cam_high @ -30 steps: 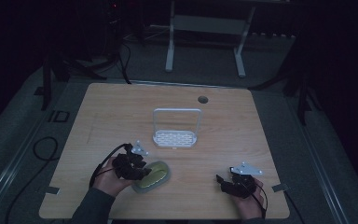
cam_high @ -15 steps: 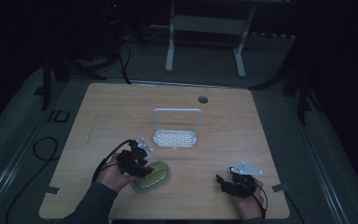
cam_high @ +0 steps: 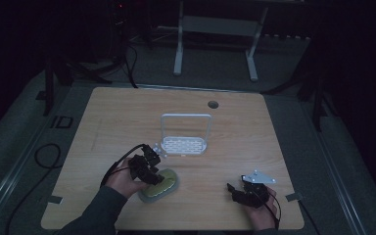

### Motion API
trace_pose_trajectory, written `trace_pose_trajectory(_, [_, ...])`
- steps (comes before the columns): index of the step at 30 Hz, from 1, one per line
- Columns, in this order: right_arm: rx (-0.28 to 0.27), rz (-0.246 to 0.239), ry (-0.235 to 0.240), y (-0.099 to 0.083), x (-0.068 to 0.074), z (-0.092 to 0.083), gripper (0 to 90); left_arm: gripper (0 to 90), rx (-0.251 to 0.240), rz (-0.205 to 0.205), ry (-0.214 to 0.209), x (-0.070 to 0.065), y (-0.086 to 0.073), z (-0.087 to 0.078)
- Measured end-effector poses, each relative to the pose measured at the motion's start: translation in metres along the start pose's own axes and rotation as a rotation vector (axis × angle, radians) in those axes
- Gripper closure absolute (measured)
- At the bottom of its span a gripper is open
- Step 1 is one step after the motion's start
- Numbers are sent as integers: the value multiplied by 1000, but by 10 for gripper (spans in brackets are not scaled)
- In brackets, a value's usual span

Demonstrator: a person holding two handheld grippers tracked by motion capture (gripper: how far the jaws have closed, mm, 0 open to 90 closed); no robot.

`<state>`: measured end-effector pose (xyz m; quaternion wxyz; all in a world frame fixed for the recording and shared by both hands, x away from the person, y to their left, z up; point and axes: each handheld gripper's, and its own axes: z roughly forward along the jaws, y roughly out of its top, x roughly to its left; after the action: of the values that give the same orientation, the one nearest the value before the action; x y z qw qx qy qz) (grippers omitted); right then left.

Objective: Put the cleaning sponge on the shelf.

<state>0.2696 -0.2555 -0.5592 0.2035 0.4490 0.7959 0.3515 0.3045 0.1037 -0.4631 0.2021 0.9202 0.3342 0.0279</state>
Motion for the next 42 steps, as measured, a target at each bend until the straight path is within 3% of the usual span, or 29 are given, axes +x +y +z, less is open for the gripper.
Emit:
trace_pose_trajectory(14, [-1, -2, 0, 0, 0, 0, 320, 606, 107, 4, -28, 4, 12, 8])
trace_pose_trajectory(42, [0, 0, 1, 0, 0, 0, 319, 637, 273, 31, -100, 11, 27, 21])
